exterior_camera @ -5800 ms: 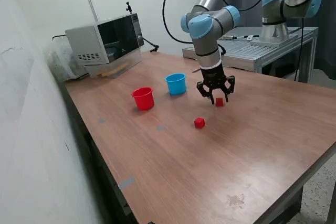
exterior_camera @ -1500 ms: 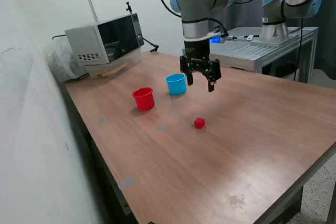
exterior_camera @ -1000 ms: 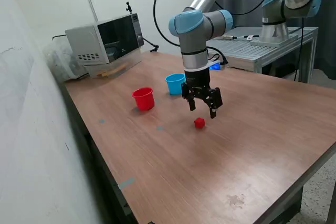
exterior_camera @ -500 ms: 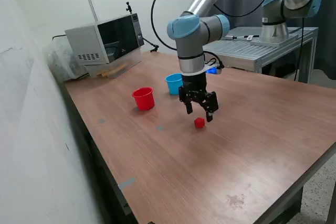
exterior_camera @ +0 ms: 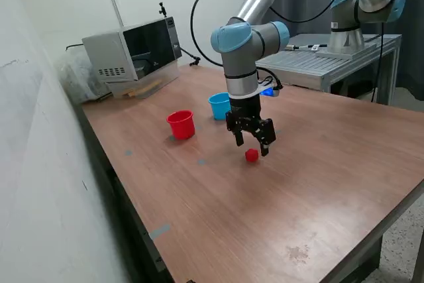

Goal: Place red objects in the red bin, and blue objects in the blue bin.

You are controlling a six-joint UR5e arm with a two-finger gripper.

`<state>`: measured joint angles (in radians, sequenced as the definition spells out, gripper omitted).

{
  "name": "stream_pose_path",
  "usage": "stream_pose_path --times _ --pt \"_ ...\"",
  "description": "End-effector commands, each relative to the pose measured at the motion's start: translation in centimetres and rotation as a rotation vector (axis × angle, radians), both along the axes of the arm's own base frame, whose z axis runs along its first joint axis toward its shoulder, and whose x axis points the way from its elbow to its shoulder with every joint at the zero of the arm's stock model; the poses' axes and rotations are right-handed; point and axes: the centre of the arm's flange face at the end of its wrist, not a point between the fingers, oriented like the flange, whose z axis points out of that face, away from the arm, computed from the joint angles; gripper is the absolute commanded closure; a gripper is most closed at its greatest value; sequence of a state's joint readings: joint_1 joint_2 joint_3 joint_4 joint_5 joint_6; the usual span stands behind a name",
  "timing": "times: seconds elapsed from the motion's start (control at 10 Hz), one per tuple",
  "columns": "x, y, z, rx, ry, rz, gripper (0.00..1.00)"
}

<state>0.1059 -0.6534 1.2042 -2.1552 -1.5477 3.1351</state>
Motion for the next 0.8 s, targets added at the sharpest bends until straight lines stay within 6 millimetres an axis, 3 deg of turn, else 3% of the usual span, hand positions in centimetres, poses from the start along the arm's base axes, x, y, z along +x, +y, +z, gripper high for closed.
stream_pose_path --times 0.0,0.6,0.7 --pt "-0.2 0.0 0.0 0.0 0.003 0.01 1.0" --pt "-0.3 0.3 0.2 0.014 0.008 0.028 1.0" --pt "-0.8 1.5 2.0 0.087 0.063 0.017 1.0"
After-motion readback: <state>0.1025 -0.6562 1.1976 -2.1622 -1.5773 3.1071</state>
